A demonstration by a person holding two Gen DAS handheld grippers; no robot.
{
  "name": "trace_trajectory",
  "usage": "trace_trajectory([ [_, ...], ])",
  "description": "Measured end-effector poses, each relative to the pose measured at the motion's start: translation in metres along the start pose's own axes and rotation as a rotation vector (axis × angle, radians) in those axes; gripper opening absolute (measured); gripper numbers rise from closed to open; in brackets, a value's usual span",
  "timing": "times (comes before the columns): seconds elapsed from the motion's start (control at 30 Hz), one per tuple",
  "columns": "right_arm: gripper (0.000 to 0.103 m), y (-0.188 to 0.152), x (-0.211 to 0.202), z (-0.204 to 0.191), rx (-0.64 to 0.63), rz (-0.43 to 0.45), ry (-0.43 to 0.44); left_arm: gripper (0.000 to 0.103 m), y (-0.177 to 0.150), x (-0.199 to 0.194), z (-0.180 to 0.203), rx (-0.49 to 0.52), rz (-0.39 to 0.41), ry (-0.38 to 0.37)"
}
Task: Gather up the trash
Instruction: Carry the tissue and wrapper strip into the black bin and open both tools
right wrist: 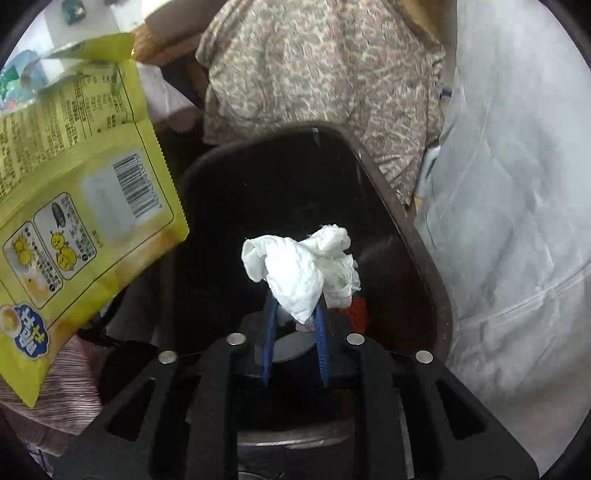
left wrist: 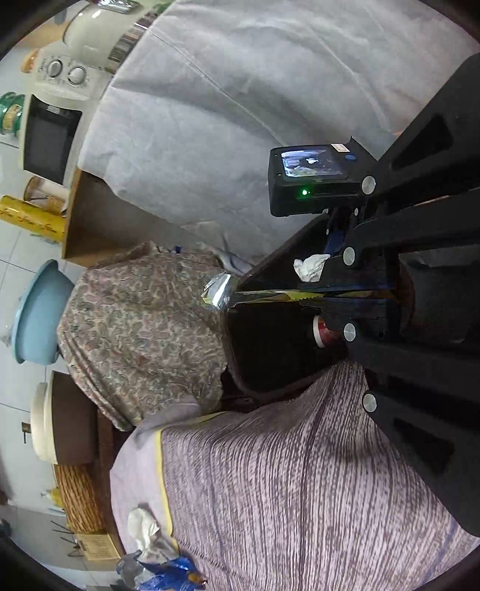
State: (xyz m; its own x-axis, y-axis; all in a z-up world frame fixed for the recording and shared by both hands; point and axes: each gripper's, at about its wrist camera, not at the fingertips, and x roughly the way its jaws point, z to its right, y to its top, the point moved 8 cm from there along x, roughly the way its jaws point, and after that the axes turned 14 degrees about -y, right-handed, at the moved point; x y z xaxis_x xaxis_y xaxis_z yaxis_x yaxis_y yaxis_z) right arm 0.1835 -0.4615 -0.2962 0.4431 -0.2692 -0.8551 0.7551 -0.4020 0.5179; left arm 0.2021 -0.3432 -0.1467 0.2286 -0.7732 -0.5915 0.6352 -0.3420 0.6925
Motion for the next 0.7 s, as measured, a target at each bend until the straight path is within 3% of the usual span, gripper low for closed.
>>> trace_trajectory([
  [0.17,0.039,-0.005,0.001,0.006,0.014,0.002,-0.023,0.003,-0.002,0.024,0.000,0.020,-0.038,0.007],
  [0.33,0.040,-0.011,-0.025,0.016,0.012,0.060,-0.067,0.003,-0.001,0.051,-0.004,0.016,-0.082,0.014],
  [0.47,0.048,-0.012,-0.045,0.028,0.017,0.104,-0.113,0.003,-0.004,0.075,-0.008,0.037,-0.138,0.030],
  [0.7,0.048,-0.019,-0.064,0.052,0.055,0.112,-0.145,0.003,-0.022,0.111,-0.019,0.010,-0.225,0.029],
])
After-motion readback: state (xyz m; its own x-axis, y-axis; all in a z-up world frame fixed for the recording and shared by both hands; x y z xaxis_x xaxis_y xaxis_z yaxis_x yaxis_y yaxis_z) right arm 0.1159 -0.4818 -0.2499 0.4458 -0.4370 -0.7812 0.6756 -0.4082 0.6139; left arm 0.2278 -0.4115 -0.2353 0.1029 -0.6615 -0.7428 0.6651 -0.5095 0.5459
